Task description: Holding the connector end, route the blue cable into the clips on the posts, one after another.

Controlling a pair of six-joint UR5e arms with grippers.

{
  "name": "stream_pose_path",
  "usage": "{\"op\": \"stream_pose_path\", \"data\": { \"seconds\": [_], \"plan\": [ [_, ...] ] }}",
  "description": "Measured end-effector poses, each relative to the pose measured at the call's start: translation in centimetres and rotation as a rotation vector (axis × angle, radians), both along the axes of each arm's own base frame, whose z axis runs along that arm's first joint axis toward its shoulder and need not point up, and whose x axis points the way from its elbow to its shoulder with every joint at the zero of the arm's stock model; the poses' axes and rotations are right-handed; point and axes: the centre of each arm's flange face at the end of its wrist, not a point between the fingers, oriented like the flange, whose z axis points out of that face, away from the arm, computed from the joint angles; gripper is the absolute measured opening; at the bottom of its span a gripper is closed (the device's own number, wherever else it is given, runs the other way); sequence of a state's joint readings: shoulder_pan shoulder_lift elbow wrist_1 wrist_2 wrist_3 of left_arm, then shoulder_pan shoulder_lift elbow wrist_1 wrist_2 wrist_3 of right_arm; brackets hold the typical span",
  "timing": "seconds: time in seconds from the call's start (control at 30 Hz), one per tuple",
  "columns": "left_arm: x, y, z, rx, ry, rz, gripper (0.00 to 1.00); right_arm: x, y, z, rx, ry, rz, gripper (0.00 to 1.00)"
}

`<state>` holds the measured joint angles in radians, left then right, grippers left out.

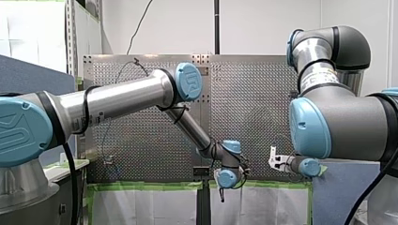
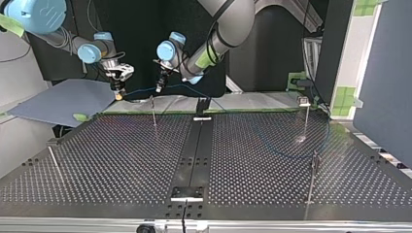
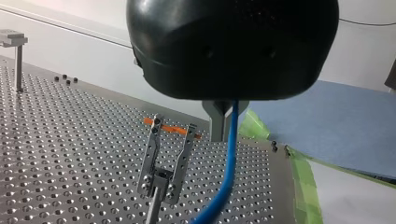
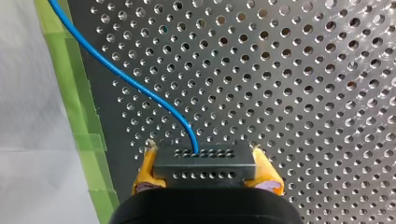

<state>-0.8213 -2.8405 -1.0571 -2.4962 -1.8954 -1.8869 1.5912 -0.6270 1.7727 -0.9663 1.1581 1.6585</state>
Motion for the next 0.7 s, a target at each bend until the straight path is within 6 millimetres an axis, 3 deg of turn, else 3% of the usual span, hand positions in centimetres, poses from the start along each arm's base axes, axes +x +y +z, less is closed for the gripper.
{"op": "stream_pose_path", "data": {
  "seconds": [0.7],
  "plan": [
    [2.8,0.0,1.8,-0.013,-0.01,0.02,0.0,0.0,-2.4,1.3,-0.018,0.001,0.026,0.0]
  ]
}}
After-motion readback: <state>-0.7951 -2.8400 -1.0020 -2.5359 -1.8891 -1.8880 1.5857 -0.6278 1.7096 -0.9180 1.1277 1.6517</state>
